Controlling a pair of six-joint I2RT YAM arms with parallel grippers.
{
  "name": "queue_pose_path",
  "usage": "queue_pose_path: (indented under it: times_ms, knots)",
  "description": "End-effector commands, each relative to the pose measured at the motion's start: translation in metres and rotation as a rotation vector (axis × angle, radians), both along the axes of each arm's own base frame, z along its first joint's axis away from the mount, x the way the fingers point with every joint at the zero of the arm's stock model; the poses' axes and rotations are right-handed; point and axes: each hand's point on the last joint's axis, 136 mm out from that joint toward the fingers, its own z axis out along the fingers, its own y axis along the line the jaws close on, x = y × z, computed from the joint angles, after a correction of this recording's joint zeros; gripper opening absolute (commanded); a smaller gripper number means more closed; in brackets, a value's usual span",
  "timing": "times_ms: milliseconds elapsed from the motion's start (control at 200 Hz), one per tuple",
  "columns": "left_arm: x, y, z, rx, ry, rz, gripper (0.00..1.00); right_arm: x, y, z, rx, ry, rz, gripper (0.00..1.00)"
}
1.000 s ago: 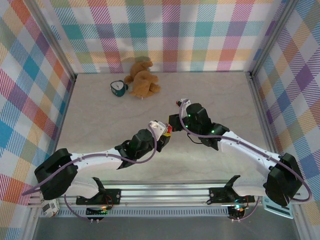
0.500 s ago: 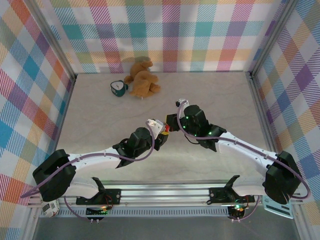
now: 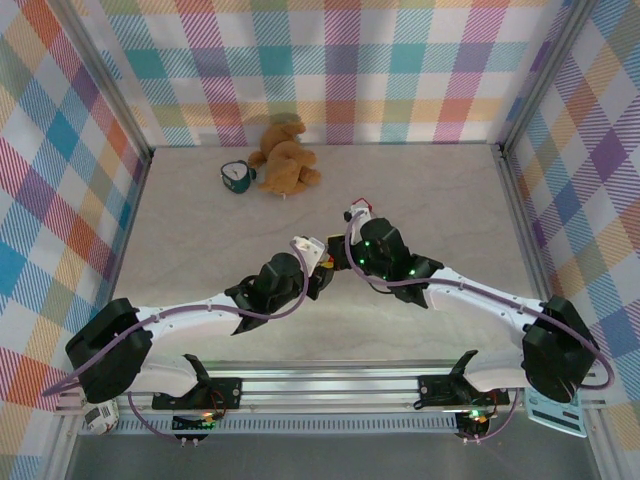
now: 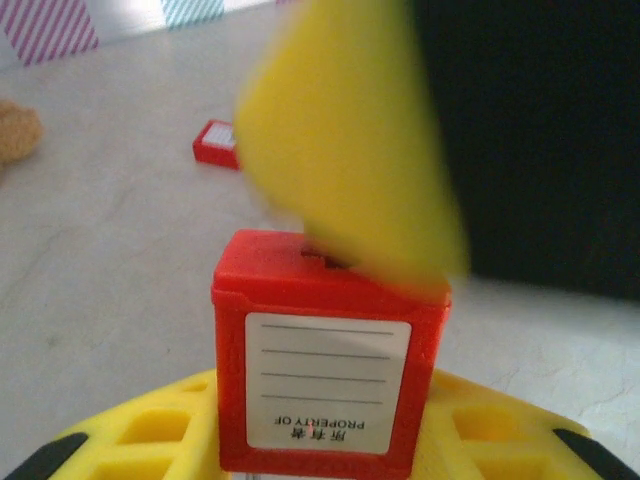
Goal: Unlock with the key
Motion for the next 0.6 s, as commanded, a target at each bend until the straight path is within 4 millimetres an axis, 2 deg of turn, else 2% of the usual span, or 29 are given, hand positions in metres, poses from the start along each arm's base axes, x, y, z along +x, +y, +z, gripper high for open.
queue_pose_path:
  times_ms: [0,175,265,460,595]
  knots:
    - [0.027,0.006,0.189,-0.493,-0.394,0.099,0.12,-0.087,-0.004,-0.102,-0.218,0.37,0.244,0.0]
    - [0.028,0.004,0.192,-0.489,-0.399,0.088,0.12,-0.096,-0.002,-0.105,-0.216,0.401,0.294,0.0]
    - [0.028,-0.001,0.183,-0.458,-0.374,0.071,0.12,-0.092,-0.004,-0.096,-0.215,0.376,0.282,0.01]
    - [0.023,0.0,0.139,-0.349,-0.283,0.051,0.12,-0.081,-0.011,-0.067,-0.194,0.346,0.262,0.06]
    - [0.014,0.001,0.103,-0.259,-0.199,0.021,0.13,-0.071,-0.021,-0.046,-0.161,0.321,0.218,0.18]
